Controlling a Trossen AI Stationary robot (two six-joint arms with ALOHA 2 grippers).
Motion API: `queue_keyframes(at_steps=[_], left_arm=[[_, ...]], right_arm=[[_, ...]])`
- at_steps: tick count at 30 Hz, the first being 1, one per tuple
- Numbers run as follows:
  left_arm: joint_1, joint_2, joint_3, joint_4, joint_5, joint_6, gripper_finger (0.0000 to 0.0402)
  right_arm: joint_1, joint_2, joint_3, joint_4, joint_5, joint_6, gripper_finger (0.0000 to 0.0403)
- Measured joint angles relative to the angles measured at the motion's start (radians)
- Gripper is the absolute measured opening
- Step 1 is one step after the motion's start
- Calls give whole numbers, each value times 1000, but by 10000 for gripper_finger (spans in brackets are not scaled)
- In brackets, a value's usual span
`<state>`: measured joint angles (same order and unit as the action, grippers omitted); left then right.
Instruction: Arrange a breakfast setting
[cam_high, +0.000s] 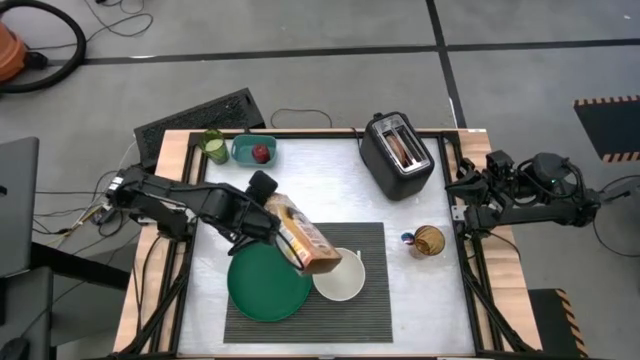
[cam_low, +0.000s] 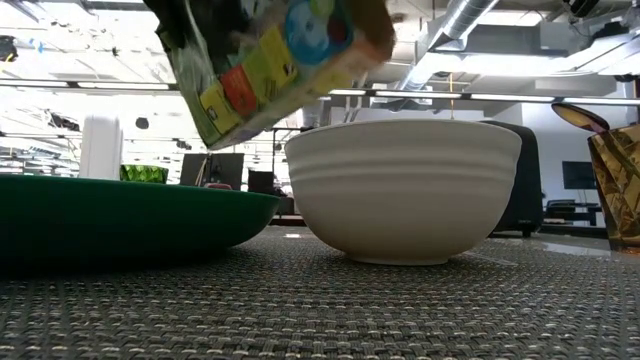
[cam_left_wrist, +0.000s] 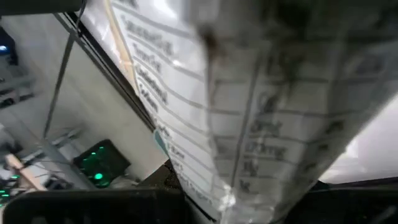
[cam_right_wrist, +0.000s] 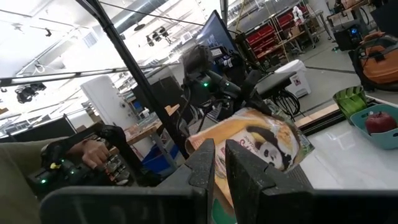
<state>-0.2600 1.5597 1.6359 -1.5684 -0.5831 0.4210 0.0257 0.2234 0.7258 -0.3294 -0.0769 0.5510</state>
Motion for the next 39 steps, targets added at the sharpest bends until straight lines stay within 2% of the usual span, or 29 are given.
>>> queue_keyframes(at_steps=[16,22,39], left_arm=[[11,47,-2,4,-153,73,84],[1,47,-2,18,-259,108,84],[-73,46,-2,104,-315,208,84]], right_arm=[[0,0,0,-8,0,-1,68],[0,0,0,-14,0,-1,68],[0,0,0,-14,0,18,68]])
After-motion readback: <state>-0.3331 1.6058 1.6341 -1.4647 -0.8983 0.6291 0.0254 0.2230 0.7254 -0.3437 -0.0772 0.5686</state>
